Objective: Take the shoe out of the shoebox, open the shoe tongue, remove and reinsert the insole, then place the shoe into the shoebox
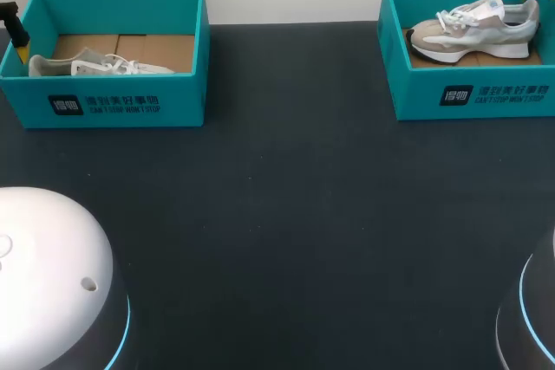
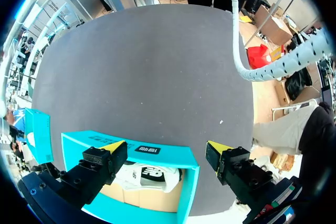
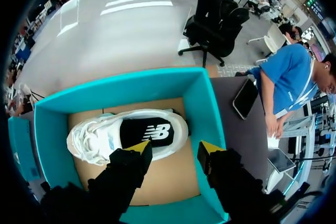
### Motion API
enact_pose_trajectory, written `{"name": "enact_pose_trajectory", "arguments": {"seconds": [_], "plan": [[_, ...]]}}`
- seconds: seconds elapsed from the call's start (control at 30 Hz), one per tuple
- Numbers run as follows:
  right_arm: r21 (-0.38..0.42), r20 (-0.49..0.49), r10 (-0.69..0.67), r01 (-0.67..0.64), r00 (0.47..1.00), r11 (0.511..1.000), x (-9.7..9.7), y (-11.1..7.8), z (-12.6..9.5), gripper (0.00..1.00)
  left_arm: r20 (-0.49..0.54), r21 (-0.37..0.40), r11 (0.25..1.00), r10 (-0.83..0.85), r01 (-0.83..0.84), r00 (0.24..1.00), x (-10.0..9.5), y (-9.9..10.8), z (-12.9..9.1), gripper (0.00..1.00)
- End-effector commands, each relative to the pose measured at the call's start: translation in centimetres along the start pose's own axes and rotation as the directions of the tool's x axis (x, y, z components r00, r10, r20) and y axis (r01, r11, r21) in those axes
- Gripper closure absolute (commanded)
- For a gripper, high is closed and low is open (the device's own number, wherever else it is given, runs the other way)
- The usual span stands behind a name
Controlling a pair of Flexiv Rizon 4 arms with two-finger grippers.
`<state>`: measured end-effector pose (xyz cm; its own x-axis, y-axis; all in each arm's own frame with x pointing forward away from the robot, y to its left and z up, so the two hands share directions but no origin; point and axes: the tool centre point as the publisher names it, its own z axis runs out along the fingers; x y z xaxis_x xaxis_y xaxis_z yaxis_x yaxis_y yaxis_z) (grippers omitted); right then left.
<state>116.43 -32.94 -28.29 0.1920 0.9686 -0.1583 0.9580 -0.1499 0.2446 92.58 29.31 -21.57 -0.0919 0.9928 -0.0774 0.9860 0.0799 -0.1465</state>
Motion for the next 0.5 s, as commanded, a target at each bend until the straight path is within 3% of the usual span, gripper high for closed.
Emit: {"name": "enact_pose_trajectory", "arguments": {"seconds": [0.03,0.33,0.5], "plan": [[0.129,-0.007,-0.006,0.007,1.000,0.992,-0.1,1.6,2.1,0.46,-0.001,-0.003,1.000,0.000,0.000,1.000,0.0,-0.1,0.0,0.00],[0.183,-0.006,-0.007,0.008,1.000,0.983,-0.2,0.7,4.9,0.45,-0.001,-0.003,1.000,0.000,0.000,1.000,0.0,-0.1,0.0,0.00],[0.198,0.009,-0.012,0.010,1.000,0.980,-0.3,0.2,5.9,0.50,-0.001,-0.003,1.000,0.000,0.000,1.000,0.0,-0.1,0.0,0.00]]}}
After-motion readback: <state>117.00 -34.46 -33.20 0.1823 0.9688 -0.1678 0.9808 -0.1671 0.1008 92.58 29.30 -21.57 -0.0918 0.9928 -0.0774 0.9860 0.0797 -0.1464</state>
